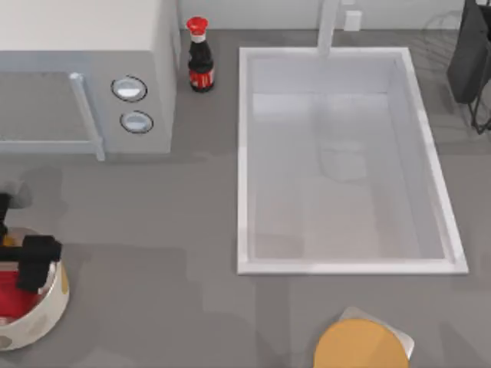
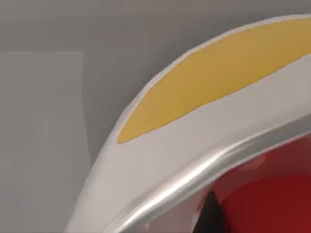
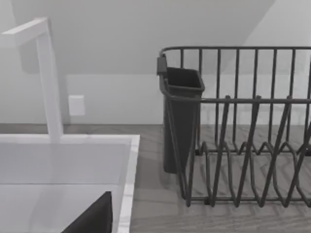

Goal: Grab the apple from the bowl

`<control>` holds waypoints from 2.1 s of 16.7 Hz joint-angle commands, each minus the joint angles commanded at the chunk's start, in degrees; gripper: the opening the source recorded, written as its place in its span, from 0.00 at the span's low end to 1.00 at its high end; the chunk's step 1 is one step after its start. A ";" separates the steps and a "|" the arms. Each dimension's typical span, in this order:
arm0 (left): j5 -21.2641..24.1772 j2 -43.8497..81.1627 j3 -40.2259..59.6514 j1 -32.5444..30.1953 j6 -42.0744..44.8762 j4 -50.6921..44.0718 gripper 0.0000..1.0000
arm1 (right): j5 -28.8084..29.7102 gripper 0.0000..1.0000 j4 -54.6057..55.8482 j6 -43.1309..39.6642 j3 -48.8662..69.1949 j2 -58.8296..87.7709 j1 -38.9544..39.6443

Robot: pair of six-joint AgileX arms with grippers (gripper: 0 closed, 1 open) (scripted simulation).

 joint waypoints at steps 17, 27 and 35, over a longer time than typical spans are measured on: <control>0.00 4.08 -4.65 0.15 0.14 7.61 0.32 | 0.00 1.00 0.00 0.00 0.00 0.00 0.00; 0.00 4.08 -4.65 0.15 0.14 7.61 0.00 | 0.00 1.00 0.00 0.00 0.00 0.00 0.00; 0.95 -3.20 2.70 -0.12 0.77 -4.77 0.00 | 0.00 1.00 0.00 0.00 0.00 0.00 0.00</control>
